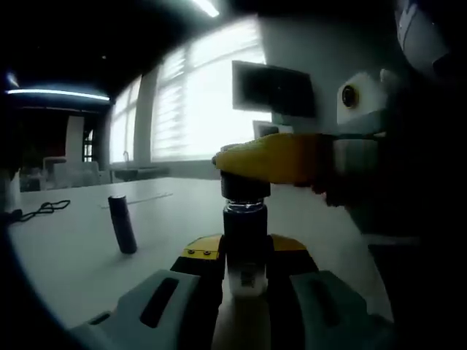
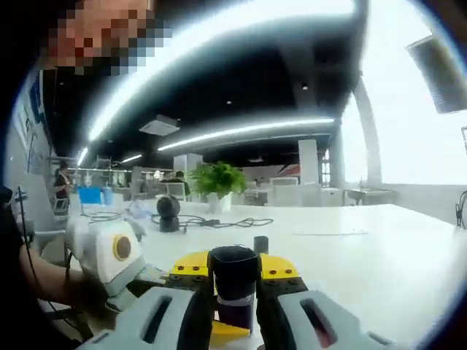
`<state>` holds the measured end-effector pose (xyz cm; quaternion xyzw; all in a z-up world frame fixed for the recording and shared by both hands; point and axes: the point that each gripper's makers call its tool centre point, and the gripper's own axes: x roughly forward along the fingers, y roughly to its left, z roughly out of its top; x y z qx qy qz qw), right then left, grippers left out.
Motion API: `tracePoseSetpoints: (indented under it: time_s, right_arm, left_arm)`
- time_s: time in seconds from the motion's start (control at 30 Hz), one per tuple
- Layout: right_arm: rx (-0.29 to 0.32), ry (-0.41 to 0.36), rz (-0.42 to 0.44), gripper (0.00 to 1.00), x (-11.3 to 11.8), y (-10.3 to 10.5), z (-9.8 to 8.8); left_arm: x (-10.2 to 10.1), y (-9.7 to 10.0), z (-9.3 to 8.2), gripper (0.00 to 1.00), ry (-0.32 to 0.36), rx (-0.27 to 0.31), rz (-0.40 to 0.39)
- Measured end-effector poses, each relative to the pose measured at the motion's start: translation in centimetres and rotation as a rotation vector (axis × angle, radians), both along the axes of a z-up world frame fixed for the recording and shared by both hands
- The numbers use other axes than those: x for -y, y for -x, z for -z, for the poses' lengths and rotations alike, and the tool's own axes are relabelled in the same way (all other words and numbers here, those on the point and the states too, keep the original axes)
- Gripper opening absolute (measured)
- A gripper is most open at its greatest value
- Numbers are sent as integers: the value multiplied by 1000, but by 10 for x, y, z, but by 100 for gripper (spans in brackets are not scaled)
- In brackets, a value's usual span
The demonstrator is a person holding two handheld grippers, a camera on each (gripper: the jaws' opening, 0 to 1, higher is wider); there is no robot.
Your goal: Pick up cosmetic bottle twist off cap place on table pick up cap screw tight cap place on table
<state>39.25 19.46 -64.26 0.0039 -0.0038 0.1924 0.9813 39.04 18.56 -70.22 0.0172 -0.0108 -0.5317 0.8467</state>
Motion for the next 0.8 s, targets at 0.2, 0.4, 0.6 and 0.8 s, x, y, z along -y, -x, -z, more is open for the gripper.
tracePoseSetpoints:
  time_s: [0.2,0.4,0.6,0.8]
  right_arm:
    - [-12,-4,64,16,2,0,0]
    - [-14,-9,127,16,6,1,0]
    - [-23,-5,173,16,6,2,0]
    - [-16,11,169,16,6,3,0]
  left_arm:
    - [0,0,0,12,-6,8,-10]
    - [1,0,0,12,-16,22,-30]
    - [1,1,-1,12,-19,29,-29]
    - [1,1,-1,12,-17,29,-25]
